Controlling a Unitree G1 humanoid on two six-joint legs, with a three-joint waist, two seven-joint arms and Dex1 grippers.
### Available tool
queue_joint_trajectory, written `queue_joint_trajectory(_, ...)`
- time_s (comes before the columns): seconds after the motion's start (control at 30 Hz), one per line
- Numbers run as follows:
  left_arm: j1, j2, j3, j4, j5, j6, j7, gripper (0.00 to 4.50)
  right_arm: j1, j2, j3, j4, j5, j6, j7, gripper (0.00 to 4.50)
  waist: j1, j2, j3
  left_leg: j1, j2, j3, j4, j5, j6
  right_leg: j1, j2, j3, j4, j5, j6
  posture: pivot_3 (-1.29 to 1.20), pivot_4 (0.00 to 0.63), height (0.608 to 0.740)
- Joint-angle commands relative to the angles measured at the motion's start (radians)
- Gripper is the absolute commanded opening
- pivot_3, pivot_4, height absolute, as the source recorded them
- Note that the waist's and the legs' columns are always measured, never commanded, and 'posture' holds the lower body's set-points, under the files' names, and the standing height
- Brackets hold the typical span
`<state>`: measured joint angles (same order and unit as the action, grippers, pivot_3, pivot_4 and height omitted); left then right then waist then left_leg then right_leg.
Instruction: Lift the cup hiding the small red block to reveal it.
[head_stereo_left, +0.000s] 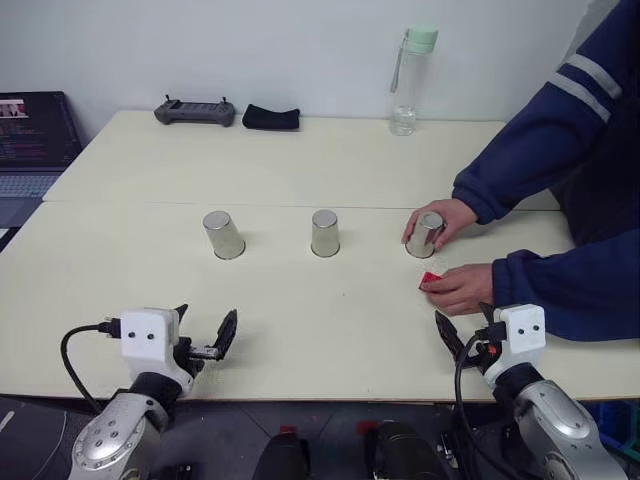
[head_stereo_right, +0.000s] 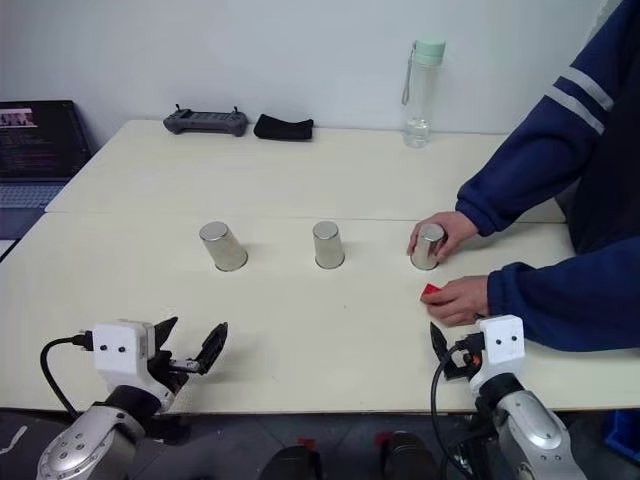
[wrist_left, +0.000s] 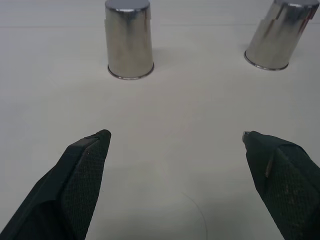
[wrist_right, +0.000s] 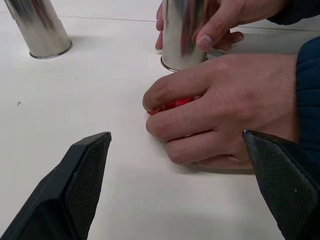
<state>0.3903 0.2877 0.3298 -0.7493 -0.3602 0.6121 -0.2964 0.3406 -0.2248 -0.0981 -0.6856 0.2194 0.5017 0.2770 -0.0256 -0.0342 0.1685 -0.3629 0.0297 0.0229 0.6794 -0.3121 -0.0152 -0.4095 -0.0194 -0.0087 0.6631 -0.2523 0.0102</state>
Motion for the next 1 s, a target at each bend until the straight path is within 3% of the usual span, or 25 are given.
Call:
queue_joint_trajectory(0.03, 0.005, 0.014, 0.011, -0.049, -0.037, 0.001, -0.014, 4.50, 0.007, -0.010, -0.022, -0.018, 0.011, -0.047, 0.010, 4.47, 0.000, 0.000, 0.000, 0.000, 0.000, 0.000, 0.000, 0.000, 0.000, 0.000, 0.000, 0.000, 0.000, 0.000, 0.000, 0.00, 0.150, 0.740)
queue_joint_trajectory(0.37, 0.003, 0.052, 0.071, -0.026, -0.099, -0.013, -0.031, 4.50, 0.024, -0.020, -0.031, 0.026, 0.030, -0.115, 0.044, 4.47, 0.000, 0.000, 0.000, 0.000, 0.000, 0.000, -0.001, 0.000, 0.000, 0.000, 0.000, 0.000, 0.000, 0.000, -0.001, 0.00, 0.150, 0.740)
queue_joint_trajectory(0.73, 0.029, 0.130, 0.167, 0.018, -0.178, -0.039, -0.128, 4.50, 0.077, -0.062, -0.081, 0.158, 0.116, -0.285, 0.198, 4.47, 0.001, 0.001, 0.000, 0.000, 0.001, 0.000, -0.001, 0.000, 0.000, 0.000, 0.000, 0.000, 0.000, -0.004, -0.007, 0.00, 0.150, 0.740)
queue_joint_trajectory(1.0, 0.053, 0.135, 0.177, 0.035, -0.188, -0.062, -0.156, 4.50, 0.130, -0.056, -0.081, 0.248, 0.133, -0.408, 0.265, 4.47, 0.002, 0.001, 0.000, 0.000, 0.001, 0.000, -0.001, 0.000, 0.000, 0.000, -0.001, 0.000, -0.001, -0.004, -0.007, 0.00, 0.150, 0.740)
